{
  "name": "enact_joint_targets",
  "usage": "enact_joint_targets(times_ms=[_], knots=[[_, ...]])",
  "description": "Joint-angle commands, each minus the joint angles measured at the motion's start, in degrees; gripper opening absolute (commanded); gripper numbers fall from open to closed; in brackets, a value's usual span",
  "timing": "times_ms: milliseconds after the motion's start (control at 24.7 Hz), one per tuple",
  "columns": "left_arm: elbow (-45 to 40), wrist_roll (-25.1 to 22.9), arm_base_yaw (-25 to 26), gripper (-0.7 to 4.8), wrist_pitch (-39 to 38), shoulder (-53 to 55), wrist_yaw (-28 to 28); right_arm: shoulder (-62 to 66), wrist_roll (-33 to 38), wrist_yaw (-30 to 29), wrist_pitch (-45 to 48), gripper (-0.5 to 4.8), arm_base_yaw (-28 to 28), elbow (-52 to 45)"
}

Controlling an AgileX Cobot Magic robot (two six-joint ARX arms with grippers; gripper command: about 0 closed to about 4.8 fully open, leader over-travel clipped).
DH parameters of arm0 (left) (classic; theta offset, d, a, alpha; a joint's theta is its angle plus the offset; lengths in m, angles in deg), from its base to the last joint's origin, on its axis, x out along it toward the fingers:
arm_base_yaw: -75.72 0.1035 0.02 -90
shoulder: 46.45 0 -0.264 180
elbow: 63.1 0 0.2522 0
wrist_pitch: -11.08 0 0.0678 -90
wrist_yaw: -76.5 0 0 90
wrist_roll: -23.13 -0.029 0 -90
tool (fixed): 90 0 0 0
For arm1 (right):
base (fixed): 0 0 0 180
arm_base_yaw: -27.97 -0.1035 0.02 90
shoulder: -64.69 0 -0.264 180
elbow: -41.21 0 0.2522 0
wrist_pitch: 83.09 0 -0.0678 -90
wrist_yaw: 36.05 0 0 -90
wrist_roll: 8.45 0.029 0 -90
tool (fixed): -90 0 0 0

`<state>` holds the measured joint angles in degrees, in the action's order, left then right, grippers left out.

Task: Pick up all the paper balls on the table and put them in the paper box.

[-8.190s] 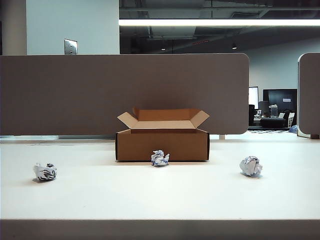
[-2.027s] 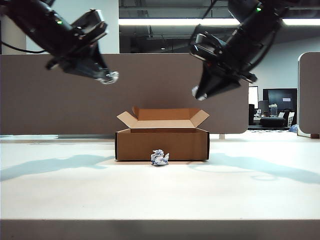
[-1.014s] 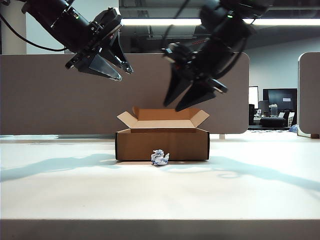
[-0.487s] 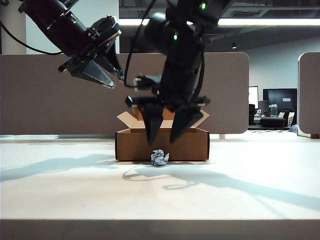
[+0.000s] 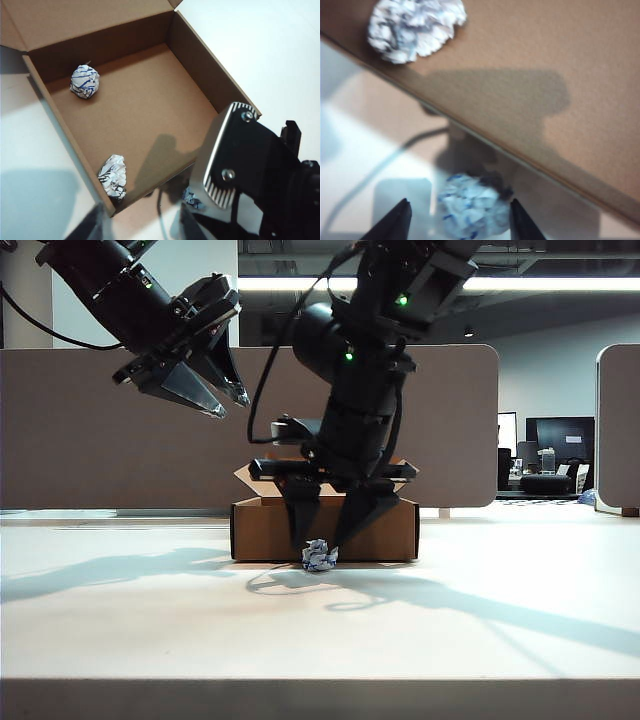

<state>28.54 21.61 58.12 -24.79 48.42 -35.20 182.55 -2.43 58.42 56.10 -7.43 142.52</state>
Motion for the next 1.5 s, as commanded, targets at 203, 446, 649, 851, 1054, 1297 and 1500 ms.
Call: enact_joint_targets(times_ms=[203,446,649,851,1054,1297,1500], knots=[[0.31,-1.51,0.02,1.83,0.28,-0.26,0.04,-0.11,0.39,-0.55,0.72,1.36,0.17,0.31],[0.31,-1.49,0.02,1.82,0.31,-0.26,0.04,-0.39,-0.09,-0.5,-2.45,1.15,0.17,4.48],[0.31,-1.49,0.02,1.83,0.28,-0.26,0.04,-0.39,-4.09,1.29,-7.3,1.15,0.2,16.09],[0.31,-1.51,0.04,1.82,0.26,-0.26,0.07,-0.11,-6.16,3.39,-2.67,1.16,2.84,19.47],[0.31,-1.75,0.04,1.82,0.48,-0.26,0.26,1.18,-6.1,2.93,-3.63,2.68,6.38,19.47],[0.31,-1.75,0.04,1.24,2.01,-0.42,0.02,0.52,-6.27,3.15,-4.22,2.75,7.1,19.52],[0.31,-5.53,0.02,-0.06,-2.69,-4.87,2.08,-3.69,-4.59,1.97,-8.76,0.44,7.48,19.52]])
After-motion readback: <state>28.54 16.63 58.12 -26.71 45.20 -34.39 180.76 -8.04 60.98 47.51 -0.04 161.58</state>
